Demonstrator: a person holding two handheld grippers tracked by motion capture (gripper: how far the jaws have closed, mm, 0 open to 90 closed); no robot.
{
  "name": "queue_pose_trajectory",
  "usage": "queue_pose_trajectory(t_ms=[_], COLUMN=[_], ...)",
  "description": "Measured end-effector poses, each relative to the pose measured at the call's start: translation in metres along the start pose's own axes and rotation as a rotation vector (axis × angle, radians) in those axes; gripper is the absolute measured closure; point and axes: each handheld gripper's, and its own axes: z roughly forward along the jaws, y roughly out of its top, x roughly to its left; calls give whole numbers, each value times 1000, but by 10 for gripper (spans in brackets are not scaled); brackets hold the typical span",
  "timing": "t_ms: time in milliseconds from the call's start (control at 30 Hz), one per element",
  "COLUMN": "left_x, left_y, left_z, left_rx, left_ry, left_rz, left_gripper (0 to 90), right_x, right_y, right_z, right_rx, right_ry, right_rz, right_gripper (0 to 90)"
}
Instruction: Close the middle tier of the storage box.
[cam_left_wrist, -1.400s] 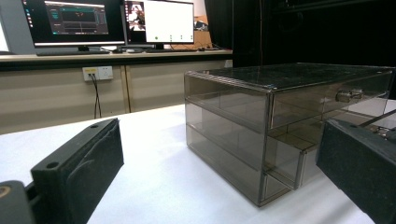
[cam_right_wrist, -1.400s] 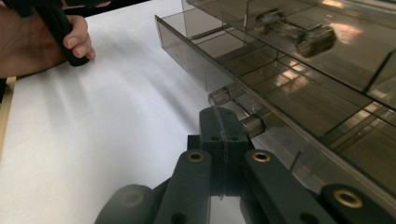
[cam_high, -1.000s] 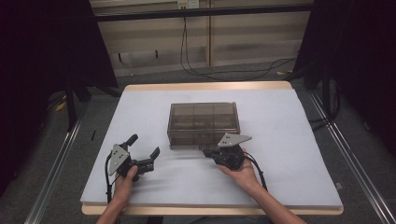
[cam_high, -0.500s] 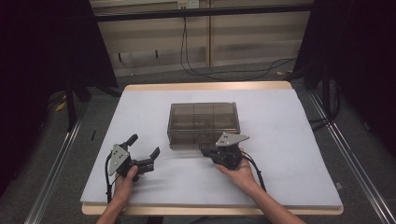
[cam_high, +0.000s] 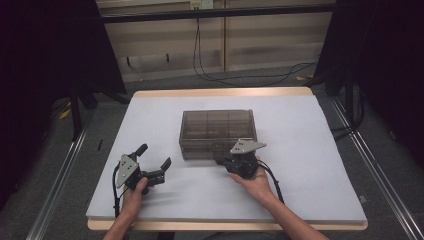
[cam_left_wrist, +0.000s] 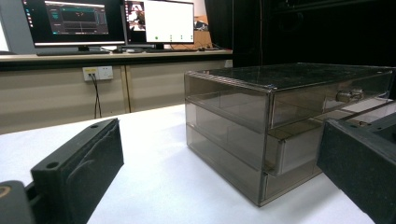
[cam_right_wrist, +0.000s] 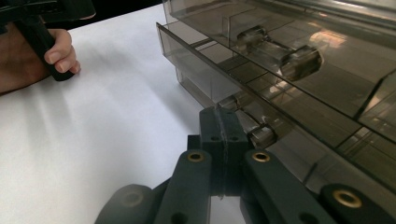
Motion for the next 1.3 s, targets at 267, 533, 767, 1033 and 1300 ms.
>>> queue_pose_trajectory(t_ms=[267,533,767,1033,1300], left_x=[0,0,0,0,0], left_y=[0,0,0,0,0], left_z=[0,0,0,0,0], left_rx=[0,1,2,0,0], left_ry=[0,-2,-2,0,-1], left_rz=[0,-1,-3,0,-2], left_gripper=[9,9,9,9,9], right_x=[-2,-4,-7,-8,-10], right_y=[-2,-2,-1,-1,-1], right_z=[5,6,3,3,3], right_rx=[4,-1,-16,-15,5], right_ry=[-1,-21,-36,-52,-33], right_rz=[6,8,14,10,12], right_gripper=[900,900,900,900,900])
